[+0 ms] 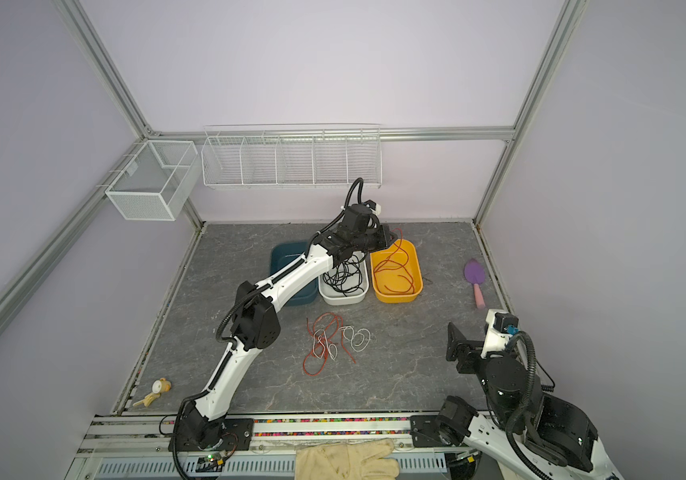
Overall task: Untangle the cables
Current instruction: 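Move the held red wire over the yellow tub with the left gripper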
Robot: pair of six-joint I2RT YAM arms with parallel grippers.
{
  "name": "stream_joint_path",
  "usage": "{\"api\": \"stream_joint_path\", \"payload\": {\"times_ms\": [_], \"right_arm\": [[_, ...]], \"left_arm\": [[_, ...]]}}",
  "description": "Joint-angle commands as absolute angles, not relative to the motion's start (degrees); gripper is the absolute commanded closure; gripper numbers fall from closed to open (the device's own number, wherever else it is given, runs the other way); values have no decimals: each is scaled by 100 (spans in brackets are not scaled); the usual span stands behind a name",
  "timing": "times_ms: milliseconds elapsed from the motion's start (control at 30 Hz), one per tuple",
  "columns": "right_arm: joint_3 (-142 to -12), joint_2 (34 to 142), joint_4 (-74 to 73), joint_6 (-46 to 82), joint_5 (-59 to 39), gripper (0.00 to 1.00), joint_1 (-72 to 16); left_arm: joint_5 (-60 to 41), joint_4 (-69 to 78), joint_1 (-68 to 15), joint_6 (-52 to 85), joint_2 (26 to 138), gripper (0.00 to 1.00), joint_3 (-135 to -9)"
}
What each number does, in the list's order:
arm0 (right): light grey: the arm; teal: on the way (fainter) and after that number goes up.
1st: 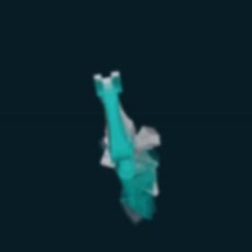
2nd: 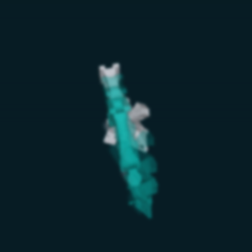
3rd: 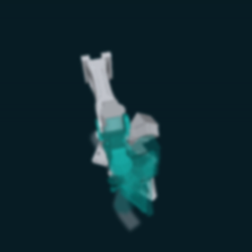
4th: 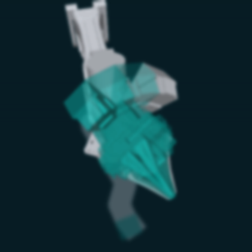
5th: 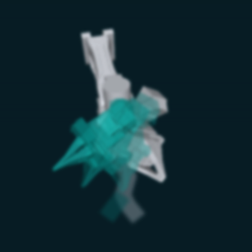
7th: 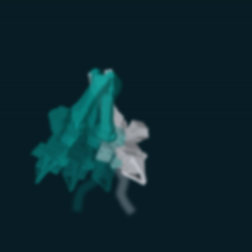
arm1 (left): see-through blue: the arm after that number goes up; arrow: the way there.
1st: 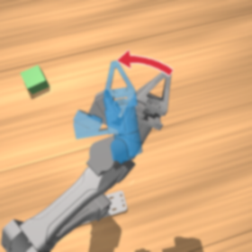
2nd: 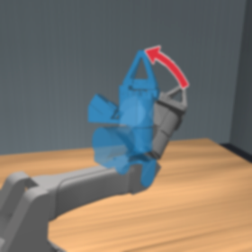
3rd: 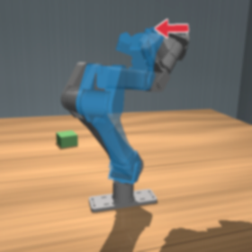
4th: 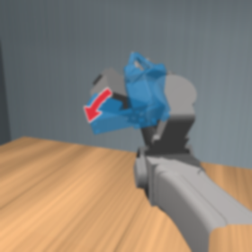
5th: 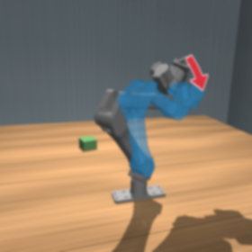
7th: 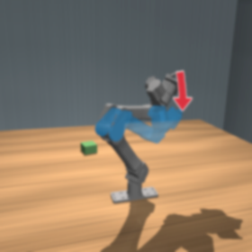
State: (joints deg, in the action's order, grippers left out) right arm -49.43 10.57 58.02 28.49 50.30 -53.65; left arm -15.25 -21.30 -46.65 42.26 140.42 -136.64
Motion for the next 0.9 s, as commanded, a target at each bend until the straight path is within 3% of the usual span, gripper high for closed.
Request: {"api": "stream_joint_path", "payload": {"times_ms": [0, 867], "right_arm": [[-4873, 1024, 5723, 2822, 5092, 12, -5358], [-4865, 1072, 5698, 2769, 5055, 12, -5353]], "left_arm": [[-1635, -2121, -4660, 4328, 14262, 100, -13614], [-1543, -3141, -4624, 4173, 14935, 98, -14288]]}}
